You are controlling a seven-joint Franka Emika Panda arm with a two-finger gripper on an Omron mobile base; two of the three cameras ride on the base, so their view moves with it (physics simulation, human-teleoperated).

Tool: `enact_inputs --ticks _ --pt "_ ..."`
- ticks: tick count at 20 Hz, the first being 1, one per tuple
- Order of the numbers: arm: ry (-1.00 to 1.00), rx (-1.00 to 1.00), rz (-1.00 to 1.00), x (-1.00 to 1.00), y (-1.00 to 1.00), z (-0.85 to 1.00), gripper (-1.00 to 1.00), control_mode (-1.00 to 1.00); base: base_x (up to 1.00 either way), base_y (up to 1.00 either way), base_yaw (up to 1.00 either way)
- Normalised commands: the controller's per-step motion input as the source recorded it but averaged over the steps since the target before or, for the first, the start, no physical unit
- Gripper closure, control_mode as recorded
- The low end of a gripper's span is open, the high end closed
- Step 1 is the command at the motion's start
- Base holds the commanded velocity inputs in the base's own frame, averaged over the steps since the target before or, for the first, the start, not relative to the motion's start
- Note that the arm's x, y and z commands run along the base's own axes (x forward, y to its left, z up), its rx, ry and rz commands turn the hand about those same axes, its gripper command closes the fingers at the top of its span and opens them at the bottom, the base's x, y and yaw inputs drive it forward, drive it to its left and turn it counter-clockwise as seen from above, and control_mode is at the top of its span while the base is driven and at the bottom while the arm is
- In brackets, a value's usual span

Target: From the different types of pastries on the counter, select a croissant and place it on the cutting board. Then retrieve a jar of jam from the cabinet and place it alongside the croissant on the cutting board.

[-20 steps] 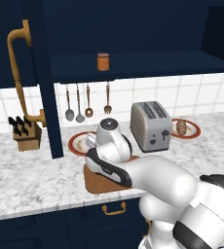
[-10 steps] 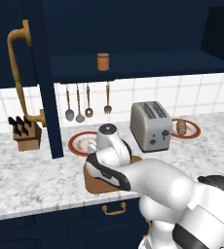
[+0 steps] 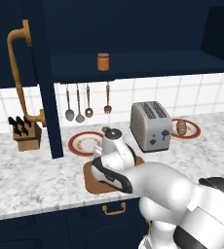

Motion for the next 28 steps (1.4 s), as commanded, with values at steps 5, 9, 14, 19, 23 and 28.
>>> enact_inputs --ticks 5,9,14,19,23,28 --pt "0.0 -0.05 0.0 0.0 -0.03 -0.16 1.0 -1.0 0.0 0.0 0.0" --pt "0.0 -0.02 0.0 0.09 0.0 0.0 -1.0 -1.0 0.0 0.0 0.0" --pt "-0.06 0.0 0.0 0.1 -0.03 0.12 -1.0 -1.0 0.0 0.0 0.0" --pt "-0.03 0.04 0.0 -0.08 -0.06 0.51 -1.0 -1.0 0.0 0.0 0.0" --pt "-0.03 0.12 0.05 -0.28 -0.27 0.78 -1.0 -1.0 0.0 0.0 0.0" --pt "-0.26 0.08 0.23 -0.65 -0.36 0.89 -1.0 -1.0 0.0 0.0 0.0"
